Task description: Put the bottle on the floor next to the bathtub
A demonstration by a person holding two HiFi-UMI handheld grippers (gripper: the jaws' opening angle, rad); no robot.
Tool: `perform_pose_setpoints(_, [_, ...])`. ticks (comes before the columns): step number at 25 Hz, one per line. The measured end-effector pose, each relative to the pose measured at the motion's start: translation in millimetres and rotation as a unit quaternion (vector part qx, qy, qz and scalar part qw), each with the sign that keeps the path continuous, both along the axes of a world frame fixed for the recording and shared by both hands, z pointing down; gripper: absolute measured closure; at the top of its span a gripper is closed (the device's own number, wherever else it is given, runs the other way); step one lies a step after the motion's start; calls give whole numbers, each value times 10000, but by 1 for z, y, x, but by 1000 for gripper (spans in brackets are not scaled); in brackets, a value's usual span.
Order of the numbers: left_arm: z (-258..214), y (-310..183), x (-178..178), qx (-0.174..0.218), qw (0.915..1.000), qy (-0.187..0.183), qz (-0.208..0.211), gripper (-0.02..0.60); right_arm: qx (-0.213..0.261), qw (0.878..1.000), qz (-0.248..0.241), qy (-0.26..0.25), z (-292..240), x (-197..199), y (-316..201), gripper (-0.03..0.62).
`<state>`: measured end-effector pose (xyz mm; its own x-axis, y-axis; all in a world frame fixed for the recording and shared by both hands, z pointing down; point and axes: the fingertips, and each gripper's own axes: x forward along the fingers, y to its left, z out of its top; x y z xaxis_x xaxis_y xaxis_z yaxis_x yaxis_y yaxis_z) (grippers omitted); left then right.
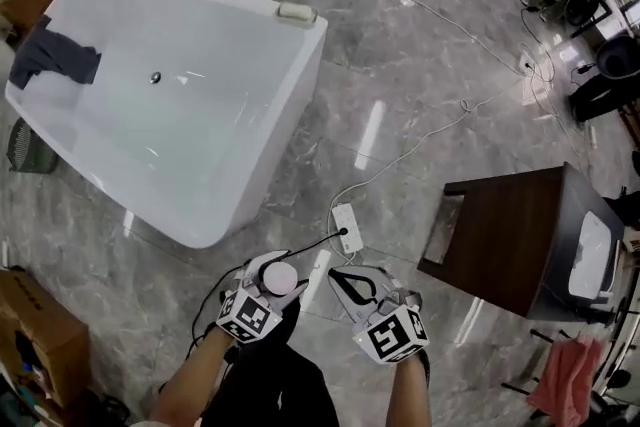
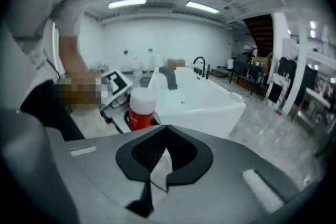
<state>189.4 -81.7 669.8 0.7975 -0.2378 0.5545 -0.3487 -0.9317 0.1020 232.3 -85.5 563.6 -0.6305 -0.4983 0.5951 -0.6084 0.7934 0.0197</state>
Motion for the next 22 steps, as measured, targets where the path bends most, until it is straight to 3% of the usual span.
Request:
perform_pose_setpoints(1, [3,-1,5,4,10000,21,56,247,-40,9992,-192,357,10,4,-4,592])
perform_pose_setpoints(3, [10,-4,12,-22,9999,25,134,247,-169,9971,-470,577,19,4,-16,592])
perform_pose_setpoints(13, [38,-46,18,-98,9996,17,273,247,-556,9917,-1127,-271,15,-32,-59,586])
perform_pose_setpoints(18, [50,-62,22,-41,9994,-113,311,247,-625,9797,-1907,26,24,-40,-61,452])
perform_pose_setpoints(22, [61,-71,27,-24,9992,-240,305,247,-677,9627,-2595,353,40,-45,-67,302])
